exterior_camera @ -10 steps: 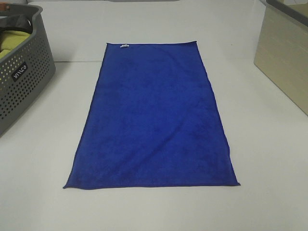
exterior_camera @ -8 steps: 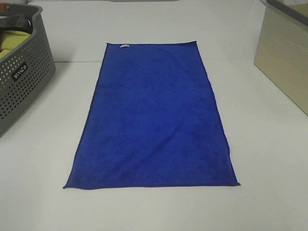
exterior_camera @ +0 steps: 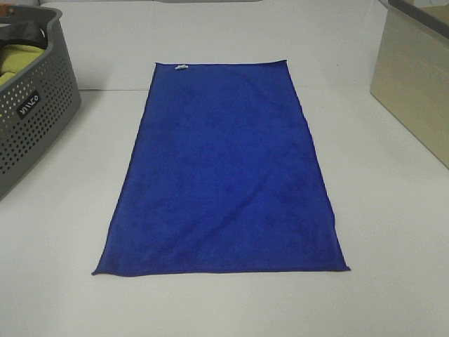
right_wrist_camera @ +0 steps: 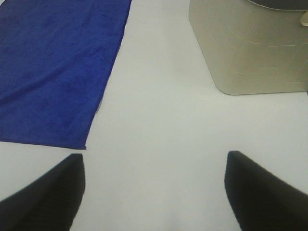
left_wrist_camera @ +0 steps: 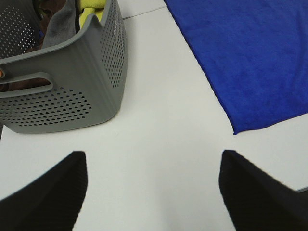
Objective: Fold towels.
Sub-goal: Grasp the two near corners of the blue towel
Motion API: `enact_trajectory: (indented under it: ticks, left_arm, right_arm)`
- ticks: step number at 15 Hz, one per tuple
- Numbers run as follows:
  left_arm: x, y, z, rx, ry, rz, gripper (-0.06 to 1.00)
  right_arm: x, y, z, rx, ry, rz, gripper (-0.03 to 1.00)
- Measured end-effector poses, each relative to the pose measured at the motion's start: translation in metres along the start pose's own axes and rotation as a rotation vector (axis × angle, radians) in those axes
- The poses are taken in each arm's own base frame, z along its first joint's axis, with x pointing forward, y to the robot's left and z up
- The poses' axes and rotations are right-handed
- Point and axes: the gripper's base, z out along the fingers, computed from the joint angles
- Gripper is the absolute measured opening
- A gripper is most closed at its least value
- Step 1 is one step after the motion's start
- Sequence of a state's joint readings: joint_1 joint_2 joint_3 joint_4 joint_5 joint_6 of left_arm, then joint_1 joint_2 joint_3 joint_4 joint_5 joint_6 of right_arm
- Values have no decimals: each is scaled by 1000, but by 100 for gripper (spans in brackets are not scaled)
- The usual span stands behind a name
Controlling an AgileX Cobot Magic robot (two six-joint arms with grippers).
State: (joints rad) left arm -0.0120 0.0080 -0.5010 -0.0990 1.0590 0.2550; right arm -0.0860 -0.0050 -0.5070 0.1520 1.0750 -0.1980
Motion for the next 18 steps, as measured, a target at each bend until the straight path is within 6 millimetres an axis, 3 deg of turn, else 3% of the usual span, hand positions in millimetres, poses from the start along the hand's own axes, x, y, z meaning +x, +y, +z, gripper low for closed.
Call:
enact_trajectory:
  ticks: [18]
  left_arm:
    - [0,0,0,0,0,0,73]
  right_arm:
    - [0,0,0,-4,-1,2,76]
